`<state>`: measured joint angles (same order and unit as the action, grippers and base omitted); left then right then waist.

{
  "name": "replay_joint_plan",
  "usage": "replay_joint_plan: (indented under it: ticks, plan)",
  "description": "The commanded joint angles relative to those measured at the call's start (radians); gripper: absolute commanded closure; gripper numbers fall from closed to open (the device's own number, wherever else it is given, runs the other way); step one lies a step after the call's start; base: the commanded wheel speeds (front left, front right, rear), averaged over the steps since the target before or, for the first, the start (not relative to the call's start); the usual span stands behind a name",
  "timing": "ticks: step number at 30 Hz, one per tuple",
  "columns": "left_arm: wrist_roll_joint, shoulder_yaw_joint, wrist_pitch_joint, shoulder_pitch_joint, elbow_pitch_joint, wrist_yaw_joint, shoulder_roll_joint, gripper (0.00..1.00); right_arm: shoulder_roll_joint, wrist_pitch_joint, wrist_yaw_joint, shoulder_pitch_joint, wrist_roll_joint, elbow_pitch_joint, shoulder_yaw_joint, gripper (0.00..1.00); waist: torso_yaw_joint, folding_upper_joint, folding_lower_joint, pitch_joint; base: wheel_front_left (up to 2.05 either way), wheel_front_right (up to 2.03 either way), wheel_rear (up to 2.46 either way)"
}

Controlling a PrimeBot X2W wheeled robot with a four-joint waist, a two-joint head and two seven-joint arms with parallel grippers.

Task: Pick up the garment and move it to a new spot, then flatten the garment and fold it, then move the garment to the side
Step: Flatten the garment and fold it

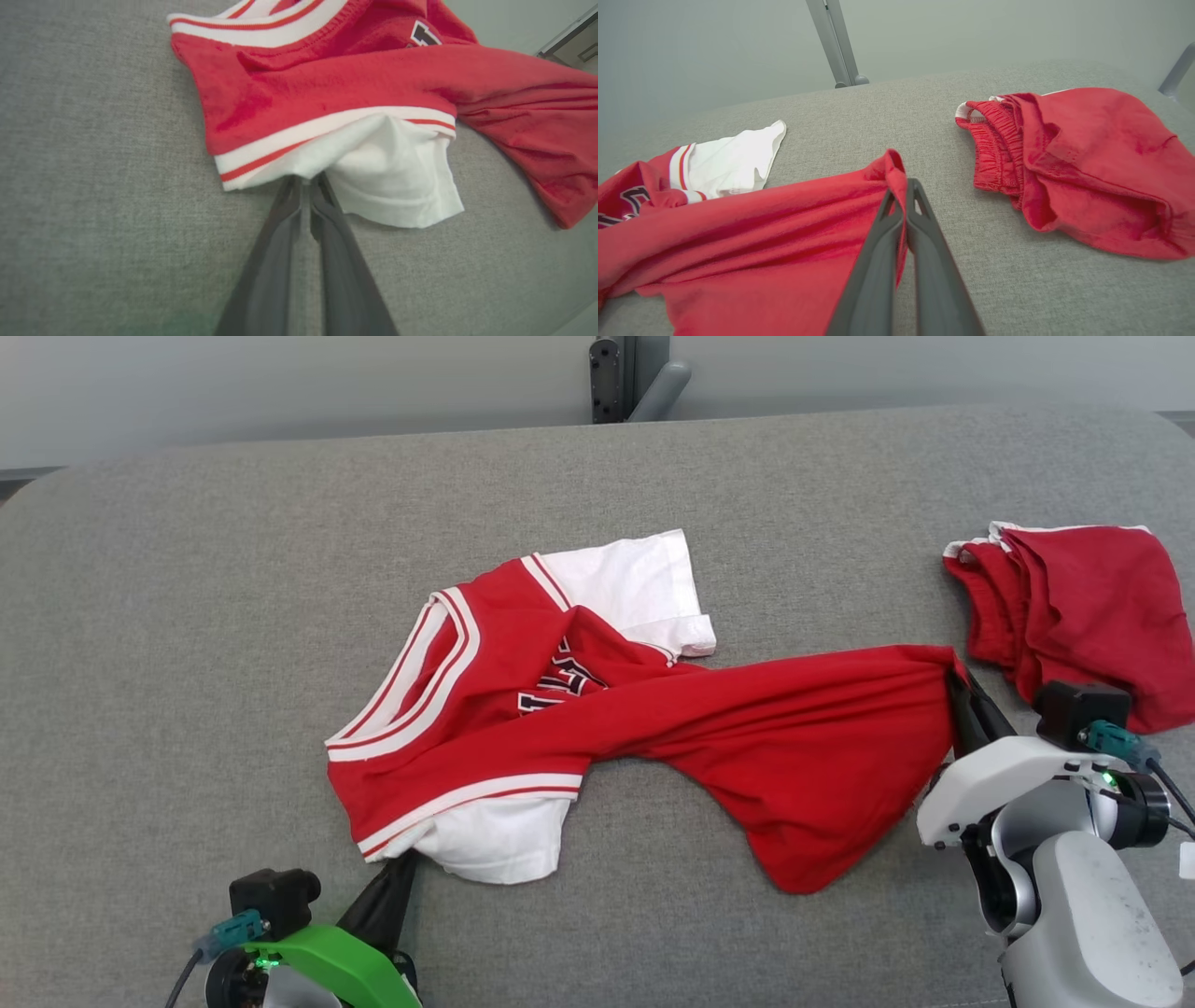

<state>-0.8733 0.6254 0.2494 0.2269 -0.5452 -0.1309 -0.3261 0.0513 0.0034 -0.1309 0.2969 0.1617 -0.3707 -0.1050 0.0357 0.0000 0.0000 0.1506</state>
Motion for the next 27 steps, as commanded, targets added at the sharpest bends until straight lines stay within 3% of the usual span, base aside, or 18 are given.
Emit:
replay_joint_plan:
  ticks: [1,8,12,20,27]
  plan:
    - [0.007,0.003,0.009,0.013,0.003,0.0,-0.005,1.0,0.002,0.002,0.001,-0.013,-0.007,0.006,-0.002,1.0,-0.003,0.0,0.0,-0.005,0.0,0.0,0.0]
    - [0.046,-0.06,0.015,-0.027,0.117,0.0,-0.027,1.0,0.003,0.006,0.001,-0.032,0.0,0.039,-0.004,1.0,-0.008,0.0,0.0,-0.037,0.0,0.0,0.0]
    - [0.013,-0.1,0.015,-0.052,0.222,0.0,-0.047,1.0,0.016,-0.003,0.001,-0.03,0.013,0.062,0.017,1.0,-0.011,0.0,0.0,-0.06,0.0,0.0,0.0]
    - [-0.105,-0.158,0.005,-0.011,0.411,0.0,-0.19,1.0,0.06,-0.025,0.001,0.015,0.035,0.146,0.065,1.0,-0.024,0.0,0.0,-0.098,0.0,0.0,0.0]
    - [-0.226,-0.222,-0.098,0.133,0.565,0.0,-0.315,1.0,0.103,0.019,0.001,0.129,0.066,0.231,0.129,1.0,-0.039,0.0,0.0,-0.119,0.0,0.0,0.0]
